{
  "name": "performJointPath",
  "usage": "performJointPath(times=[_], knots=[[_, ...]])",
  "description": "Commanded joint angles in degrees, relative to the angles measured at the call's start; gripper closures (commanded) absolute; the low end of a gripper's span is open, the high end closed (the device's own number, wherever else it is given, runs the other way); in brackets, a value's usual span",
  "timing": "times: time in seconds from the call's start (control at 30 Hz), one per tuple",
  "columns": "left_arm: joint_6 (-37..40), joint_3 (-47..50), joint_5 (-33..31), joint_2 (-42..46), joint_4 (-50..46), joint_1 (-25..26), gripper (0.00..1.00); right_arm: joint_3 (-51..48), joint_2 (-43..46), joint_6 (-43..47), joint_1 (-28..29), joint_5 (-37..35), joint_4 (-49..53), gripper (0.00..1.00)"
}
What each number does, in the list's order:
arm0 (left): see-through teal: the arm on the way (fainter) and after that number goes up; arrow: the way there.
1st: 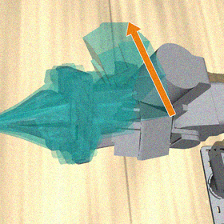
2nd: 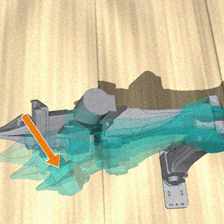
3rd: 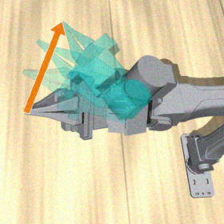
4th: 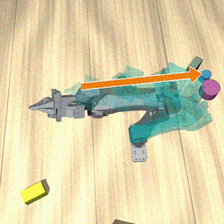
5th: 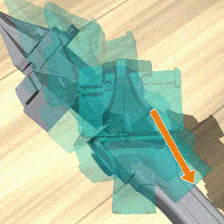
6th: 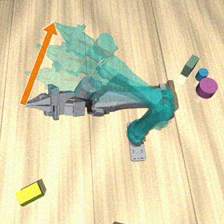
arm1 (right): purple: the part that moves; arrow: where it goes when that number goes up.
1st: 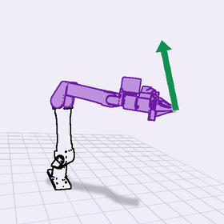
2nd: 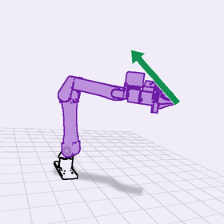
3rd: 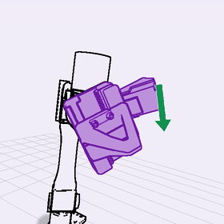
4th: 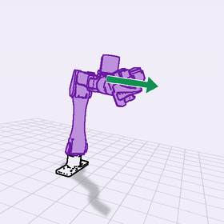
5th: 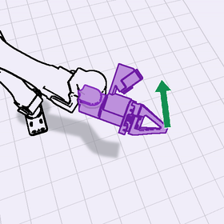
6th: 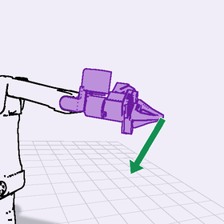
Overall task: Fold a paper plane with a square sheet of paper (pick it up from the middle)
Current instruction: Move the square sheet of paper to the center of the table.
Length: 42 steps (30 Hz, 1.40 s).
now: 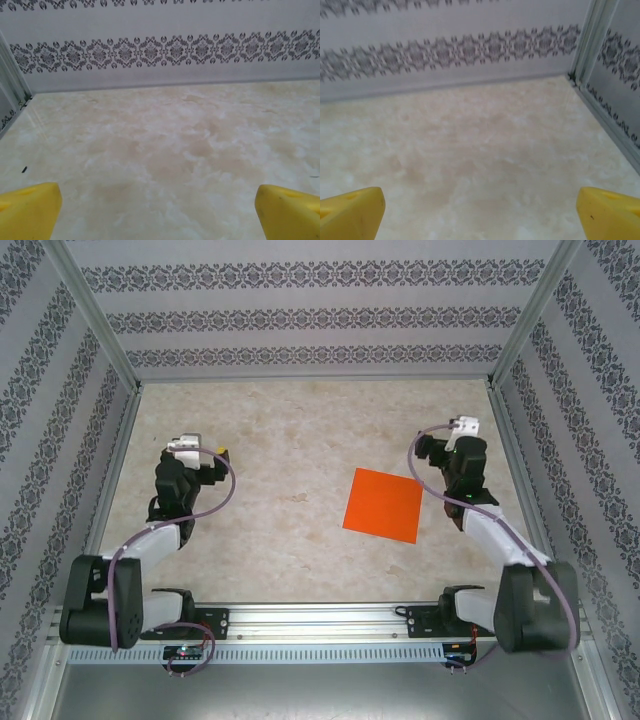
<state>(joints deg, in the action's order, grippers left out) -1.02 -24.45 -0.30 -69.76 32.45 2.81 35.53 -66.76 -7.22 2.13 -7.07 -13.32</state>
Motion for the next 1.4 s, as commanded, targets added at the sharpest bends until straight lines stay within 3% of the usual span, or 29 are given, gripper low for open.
performJointPath(times=[0.0,0.07,0.13,0.2,0.33,0.5,0.73,0.97,1.13,1.37], knots=[[-6.53,-5.99,1.49,3.40,-14.81,0.36,0.00,5.00,4.55,-19.98,-0.10,2.60,21.98,0.02],[-12.38,-11.09,-1.41,4.40,-24.41,0.36,0.00,6.91,4.91,-21.61,-0.55,16.50,24.43,0.02],[-19.15,-16.19,-6.55,4.53,-35.35,0.36,0.00,4.92,4.06,-26.76,0.44,27.31,18.91,0.02],[-23.59,-18.71,-7.68,4.36,-41.02,0.36,0.00,6.34,1.08,-29.53,2.74,32.13,19.09,0.02],[-31.78,-19.45,-5.10,3.88,-47.36,0.22,0.00,15.06,-7.24,-25.94,13.55,27.33,30.23,0.02],[-32.44,-17.84,6.09,3.05,-44.60,0.18,0.00,26.09,-19.49,-27.02,23.91,6.30,46.36,0.02],[-31.28,-19.04,5.74,1.76,-48.45,0.22,0.00,28.46,-29.51,-29.22,26.87,3.97,48.33,0.02],[-32.30,-16.35,16.69,0.40,-41.16,0.43,0.00,31.81,-37.30,-27.83,28.04,4.85,48.87,0.02],[-32.46,-16.56,20.56,-2.72,-40.21,1.94,0.00,35.71,-42.86,-22.52,31.79,6.79,49.78,0.02],[-32.34,-16.22,18.41,-2.53,-39.97,3.95,0.00,39.98,-45.12,-10.79,37.38,11.21,49.73,0.02]])
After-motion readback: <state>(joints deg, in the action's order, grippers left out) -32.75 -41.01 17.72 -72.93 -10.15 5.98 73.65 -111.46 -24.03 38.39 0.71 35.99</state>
